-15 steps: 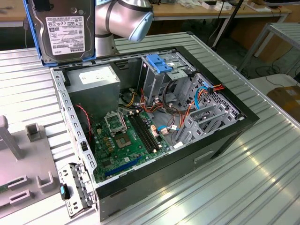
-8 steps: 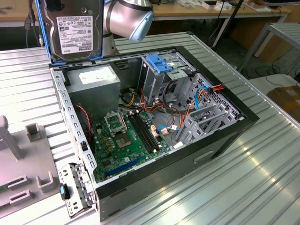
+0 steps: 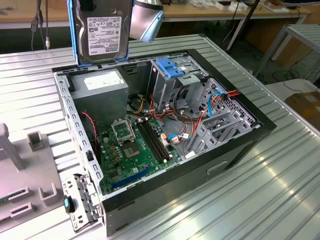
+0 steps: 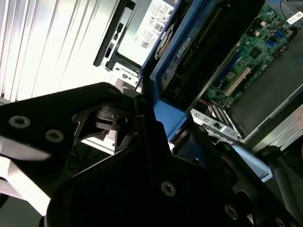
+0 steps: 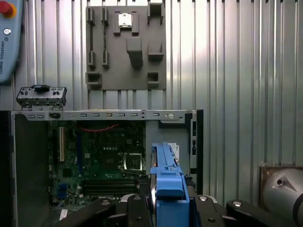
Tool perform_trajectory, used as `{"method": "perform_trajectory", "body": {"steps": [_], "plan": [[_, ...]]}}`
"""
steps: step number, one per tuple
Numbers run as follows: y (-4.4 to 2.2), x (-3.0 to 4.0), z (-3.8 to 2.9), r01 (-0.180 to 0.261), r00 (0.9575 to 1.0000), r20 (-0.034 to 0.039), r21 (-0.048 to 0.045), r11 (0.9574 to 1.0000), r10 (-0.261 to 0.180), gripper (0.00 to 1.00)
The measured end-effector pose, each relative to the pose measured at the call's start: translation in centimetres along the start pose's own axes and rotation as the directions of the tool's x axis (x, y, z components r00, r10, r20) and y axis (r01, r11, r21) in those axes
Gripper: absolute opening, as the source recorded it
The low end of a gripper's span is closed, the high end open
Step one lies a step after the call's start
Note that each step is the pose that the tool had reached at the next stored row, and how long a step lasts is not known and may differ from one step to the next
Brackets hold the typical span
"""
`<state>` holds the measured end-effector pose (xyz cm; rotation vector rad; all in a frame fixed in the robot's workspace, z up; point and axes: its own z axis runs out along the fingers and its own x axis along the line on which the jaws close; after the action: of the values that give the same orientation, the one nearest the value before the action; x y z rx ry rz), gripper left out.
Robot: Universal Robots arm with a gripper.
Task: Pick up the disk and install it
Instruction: 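Pick up the disk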
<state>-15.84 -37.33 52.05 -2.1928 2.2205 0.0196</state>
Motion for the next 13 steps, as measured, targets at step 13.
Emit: {"method": "perform_trajectory", "body": {"steps": [13], "plan": [[-6.46,-0.07,0.29,0.0,1.0,-0.0004,0.0,1.0,0.0,0.37]]}}
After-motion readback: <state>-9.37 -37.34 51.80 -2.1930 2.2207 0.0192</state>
